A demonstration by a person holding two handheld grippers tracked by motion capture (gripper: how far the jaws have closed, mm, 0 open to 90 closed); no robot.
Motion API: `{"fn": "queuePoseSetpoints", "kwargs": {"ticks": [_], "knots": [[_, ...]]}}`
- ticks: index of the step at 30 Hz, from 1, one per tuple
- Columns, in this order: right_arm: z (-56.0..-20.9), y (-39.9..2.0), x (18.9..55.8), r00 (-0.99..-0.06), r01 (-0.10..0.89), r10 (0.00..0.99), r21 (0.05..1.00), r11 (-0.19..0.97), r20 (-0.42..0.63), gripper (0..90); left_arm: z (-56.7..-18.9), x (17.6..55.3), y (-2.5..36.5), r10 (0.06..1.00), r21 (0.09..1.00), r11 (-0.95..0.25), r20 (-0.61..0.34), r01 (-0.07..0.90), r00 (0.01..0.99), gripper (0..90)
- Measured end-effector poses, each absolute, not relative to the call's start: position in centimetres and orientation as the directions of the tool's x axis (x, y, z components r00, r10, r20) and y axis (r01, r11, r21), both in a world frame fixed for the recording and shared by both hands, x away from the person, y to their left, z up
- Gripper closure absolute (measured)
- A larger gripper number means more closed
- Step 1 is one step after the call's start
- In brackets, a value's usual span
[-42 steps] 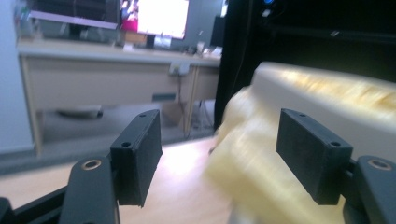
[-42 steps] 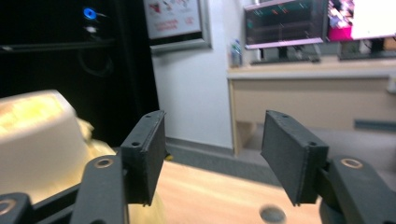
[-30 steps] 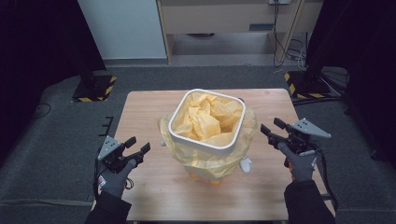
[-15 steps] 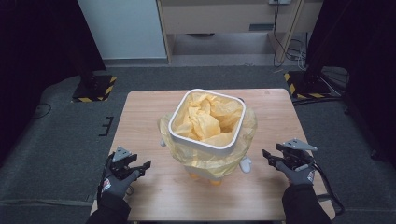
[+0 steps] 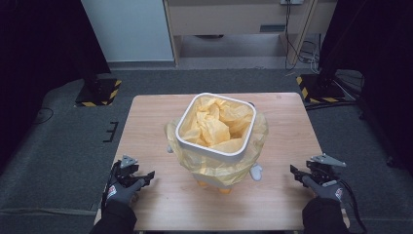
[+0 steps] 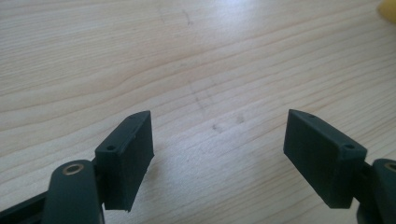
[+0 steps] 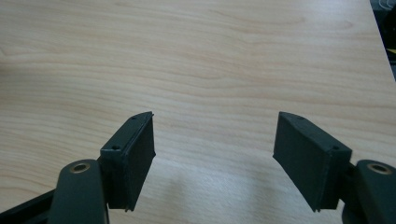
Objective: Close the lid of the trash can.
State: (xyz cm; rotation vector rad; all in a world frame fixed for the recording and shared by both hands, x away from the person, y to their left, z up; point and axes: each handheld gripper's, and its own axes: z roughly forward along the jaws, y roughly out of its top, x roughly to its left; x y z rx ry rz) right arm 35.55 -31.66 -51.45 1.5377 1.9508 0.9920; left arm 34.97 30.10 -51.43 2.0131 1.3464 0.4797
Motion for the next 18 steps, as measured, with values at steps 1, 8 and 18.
{"fn": "queuePoseSetpoints", "kwargs": {"ticks": [1,8,18], "knots": [[-51.6,-31.8,35.5,-0.264,0.629,0.962,0.769,0.115,0.072,28.4,-51.5,35.0,30.1,0.914,0.692,-0.260,-0.049,0.674,0.403,23.4],[-52.2,-32.1,35.3,-0.266,0.638,0.961,0.760,0.123,0.068,25.7,-52.1,35.1,30.3,0.916,0.657,-0.285,-0.029,0.698,0.400,20.9],[-53.1,-32.1,35.4,-0.262,0.679,0.962,0.723,0.129,0.074,22.9,-52.6,35.6,30.3,0.918,0.661,-0.282,-0.023,0.695,0.395,12.5]]}}
